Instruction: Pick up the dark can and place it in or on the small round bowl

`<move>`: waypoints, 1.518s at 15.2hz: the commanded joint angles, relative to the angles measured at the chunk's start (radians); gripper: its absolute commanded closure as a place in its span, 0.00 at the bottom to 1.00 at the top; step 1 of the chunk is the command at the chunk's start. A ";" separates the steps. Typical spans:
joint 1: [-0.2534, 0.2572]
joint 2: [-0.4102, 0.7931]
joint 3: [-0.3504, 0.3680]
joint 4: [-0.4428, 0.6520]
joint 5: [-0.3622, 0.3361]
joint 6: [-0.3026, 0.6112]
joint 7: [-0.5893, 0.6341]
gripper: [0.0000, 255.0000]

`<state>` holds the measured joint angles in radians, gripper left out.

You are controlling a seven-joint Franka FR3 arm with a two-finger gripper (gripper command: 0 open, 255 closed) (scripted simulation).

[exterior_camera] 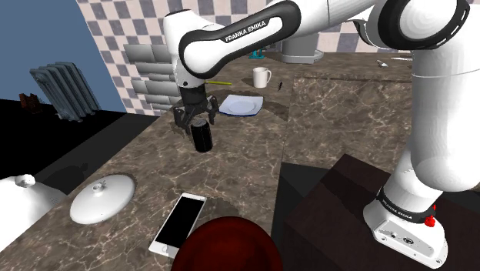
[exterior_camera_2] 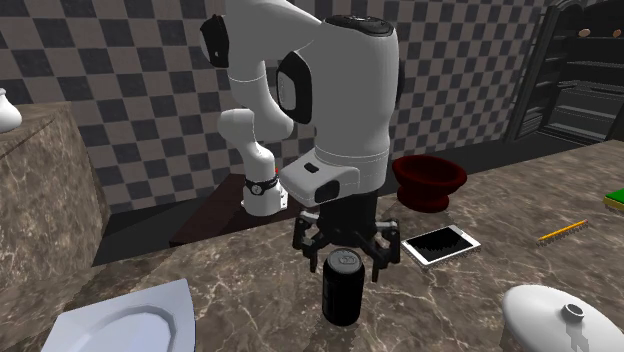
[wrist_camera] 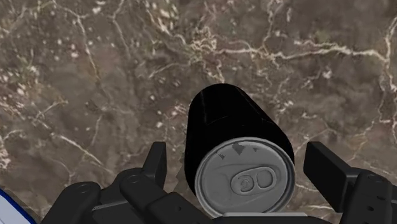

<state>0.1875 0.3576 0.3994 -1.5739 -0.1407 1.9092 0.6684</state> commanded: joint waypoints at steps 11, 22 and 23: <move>0.000 -0.002 0.001 0.010 0.001 -0.012 -0.001 1.00; 0.008 -0.012 0.006 0.145 0.008 -0.156 -0.008 1.00; 0.009 -0.011 0.006 0.160 0.008 -0.169 -0.008 1.00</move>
<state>0.1956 0.3460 0.4051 -1.4286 -0.1325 1.7537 0.6608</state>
